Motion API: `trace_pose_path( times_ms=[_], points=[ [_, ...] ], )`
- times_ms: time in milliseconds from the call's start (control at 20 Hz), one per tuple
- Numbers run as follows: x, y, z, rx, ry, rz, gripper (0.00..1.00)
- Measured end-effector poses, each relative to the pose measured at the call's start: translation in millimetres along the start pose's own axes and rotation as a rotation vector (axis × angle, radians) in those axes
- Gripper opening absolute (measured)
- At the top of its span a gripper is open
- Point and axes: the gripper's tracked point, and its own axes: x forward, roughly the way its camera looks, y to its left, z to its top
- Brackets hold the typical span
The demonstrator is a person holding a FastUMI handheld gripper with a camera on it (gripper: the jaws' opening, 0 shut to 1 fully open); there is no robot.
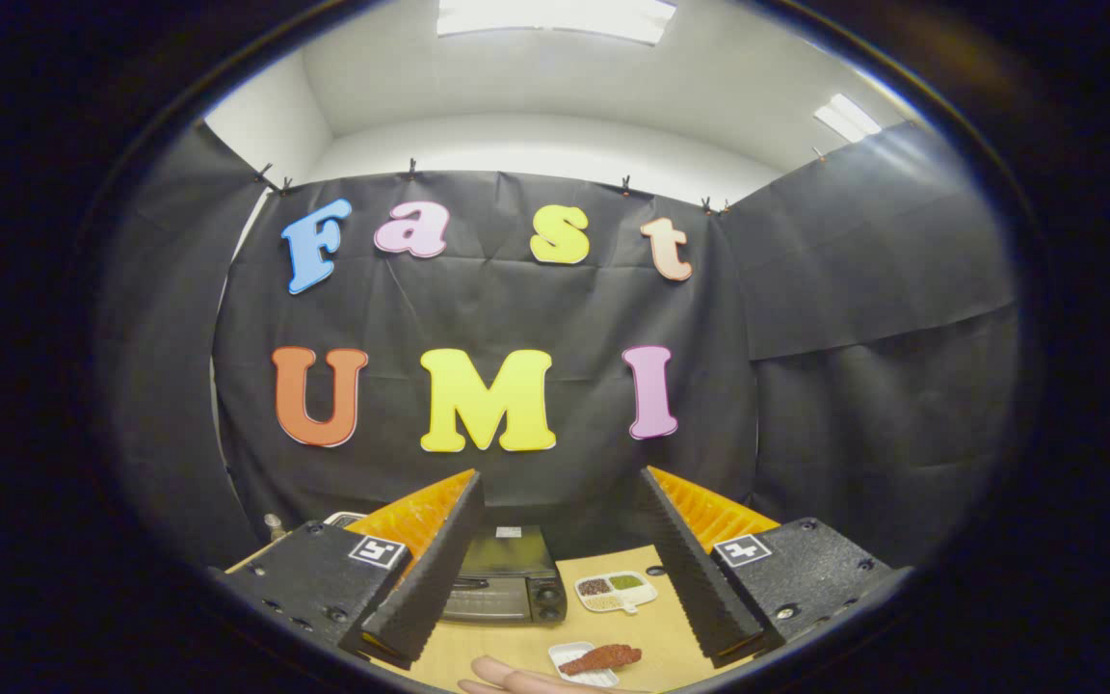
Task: Open the toaster oven, put the food inside, and close the toaster oven door.
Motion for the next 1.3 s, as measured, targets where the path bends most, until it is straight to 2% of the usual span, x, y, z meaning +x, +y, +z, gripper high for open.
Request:
trace_pose_path(
  times_ms=[300,650,900,1150,1300],
  points=[
    [23.5,27.6,-28.5,-0.012,0.040,0.048,1.00],
    [107.9,104.4,-152.7,-0.058,0.251,0.152,1.00],
    [161.1,142.0,-230.5,-0.054,0.405,0.168,1.00],
    [178.0,158.3,-283.4,-0.062,0.531,0.179,1.00],
    [183.0,161.6,-289.3,-0.048,0.548,0.186,1.00]
  ],
)
